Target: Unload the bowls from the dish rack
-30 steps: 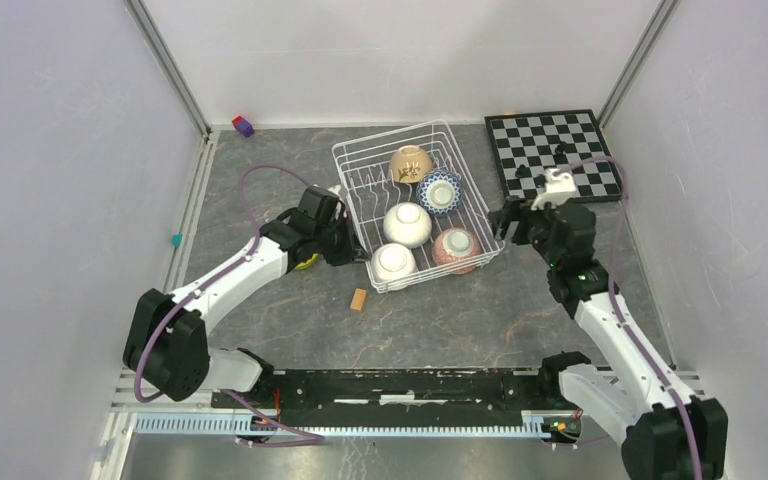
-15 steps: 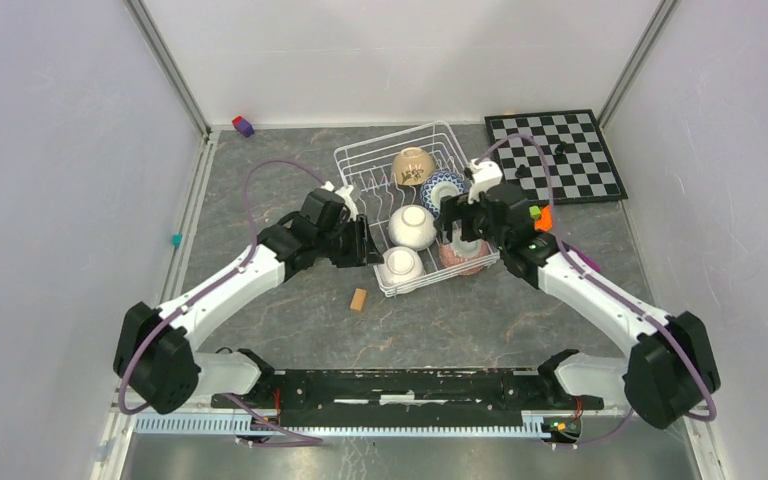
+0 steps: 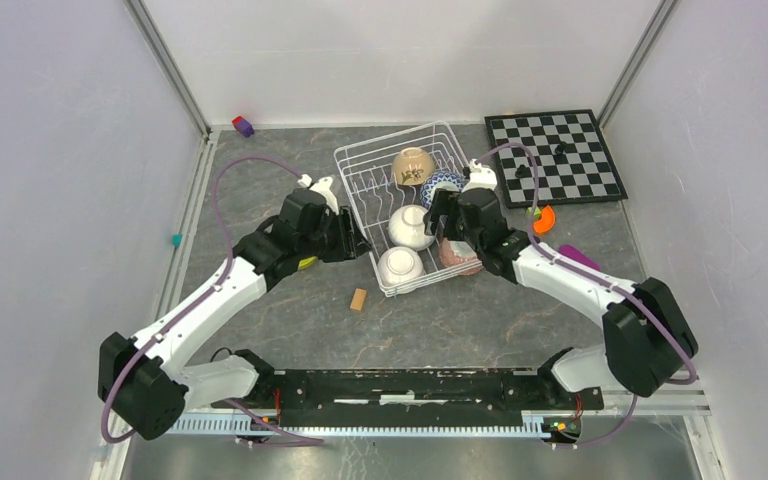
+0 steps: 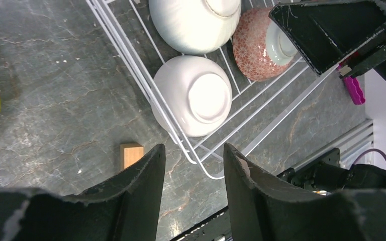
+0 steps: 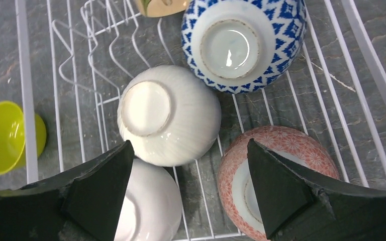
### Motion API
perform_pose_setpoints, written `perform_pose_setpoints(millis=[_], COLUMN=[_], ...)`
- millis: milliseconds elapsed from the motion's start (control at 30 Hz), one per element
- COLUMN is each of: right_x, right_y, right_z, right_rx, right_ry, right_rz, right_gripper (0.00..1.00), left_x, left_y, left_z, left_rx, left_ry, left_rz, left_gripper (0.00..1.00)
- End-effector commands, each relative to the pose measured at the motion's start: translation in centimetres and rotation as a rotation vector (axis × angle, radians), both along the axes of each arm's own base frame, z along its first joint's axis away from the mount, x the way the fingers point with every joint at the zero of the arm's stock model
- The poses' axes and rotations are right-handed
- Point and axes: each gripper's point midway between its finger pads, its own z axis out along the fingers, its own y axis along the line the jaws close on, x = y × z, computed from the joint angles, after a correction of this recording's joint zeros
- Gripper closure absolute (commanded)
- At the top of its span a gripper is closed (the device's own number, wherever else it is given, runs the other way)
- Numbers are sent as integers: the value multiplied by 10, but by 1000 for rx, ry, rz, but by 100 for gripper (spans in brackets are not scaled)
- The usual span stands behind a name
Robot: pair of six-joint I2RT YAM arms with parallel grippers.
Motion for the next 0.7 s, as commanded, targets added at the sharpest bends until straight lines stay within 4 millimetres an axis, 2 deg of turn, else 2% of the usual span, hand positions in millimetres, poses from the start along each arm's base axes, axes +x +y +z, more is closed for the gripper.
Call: perform_pose_setpoints(millis=[0, 300, 367, 400, 533, 667], right_x=[20, 28, 30, 31, 31, 29], right_y=[2, 24, 31, 33, 37, 53], right_z=[4, -24, -28, -31, -42, -47], right_rx=[70, 55, 70, 75, 81, 135], right_ry=[-3, 83, 101, 115, 172, 198], right_rz=[-132, -121, -113, -114, -128, -77], right_gripper=[11, 8, 7, 7, 8, 12], left_x=[4, 5, 6, 8, 19, 35], left_y=[12, 19, 18, 18, 14, 6], left_z=[5, 7, 11, 15, 35, 49], left_rx=[28, 51, 45, 42, 50, 41], left_ry=[-61, -75, -79, -84, -116, -122], left_rz=[21, 38, 41, 41, 38, 59], left_gripper=[47, 46, 35, 33, 33, 38])
